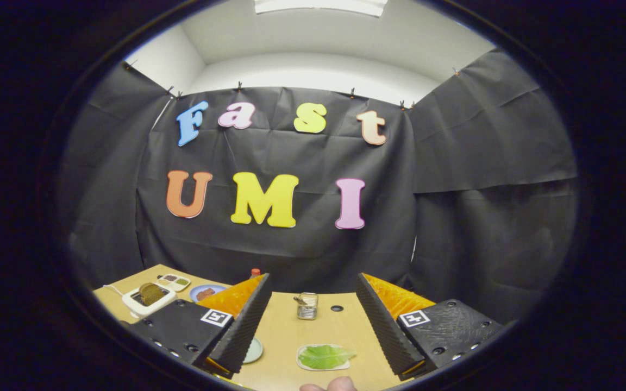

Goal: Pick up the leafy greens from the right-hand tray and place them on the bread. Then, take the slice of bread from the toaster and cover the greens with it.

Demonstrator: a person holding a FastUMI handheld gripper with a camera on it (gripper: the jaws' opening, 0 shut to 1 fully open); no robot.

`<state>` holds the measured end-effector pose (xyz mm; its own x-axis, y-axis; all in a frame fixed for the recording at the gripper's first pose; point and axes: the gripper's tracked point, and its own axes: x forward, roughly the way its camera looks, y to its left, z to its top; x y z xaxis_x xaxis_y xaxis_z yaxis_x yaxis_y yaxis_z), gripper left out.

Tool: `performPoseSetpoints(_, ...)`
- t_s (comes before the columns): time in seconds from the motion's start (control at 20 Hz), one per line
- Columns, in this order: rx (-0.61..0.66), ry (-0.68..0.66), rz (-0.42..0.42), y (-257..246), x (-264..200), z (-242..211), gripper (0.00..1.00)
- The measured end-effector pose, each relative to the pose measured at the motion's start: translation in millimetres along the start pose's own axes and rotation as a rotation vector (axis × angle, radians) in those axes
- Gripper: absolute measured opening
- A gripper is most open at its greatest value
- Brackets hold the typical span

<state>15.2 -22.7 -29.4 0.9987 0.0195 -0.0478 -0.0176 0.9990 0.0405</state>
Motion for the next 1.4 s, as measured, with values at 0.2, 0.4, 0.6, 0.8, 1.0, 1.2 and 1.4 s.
performPoseSetpoints(0.2,0.023,0.089,0.016,-23,8,-53,0.96)
performPoseSetpoints(0.4,0.058,0.227,0.008,-55,27,-137,0.96)
performPoseSetpoints(0.6,0.101,0.374,0.034,-77,61,-219,0.96)
performPoseSetpoints(0.8,0.09,0.458,0.017,-102,110,-290,0.95)
performPoseSetpoints(1.0,0.113,0.555,0.003,-110,141,-348,0.96)
performPoseSetpoints(1.2,0.122,0.61,-0.004,-105,156,-378,0.97)
performPoseSetpoints(1.4,0.084,0.632,-0.024,-98,161,-391,0.96)
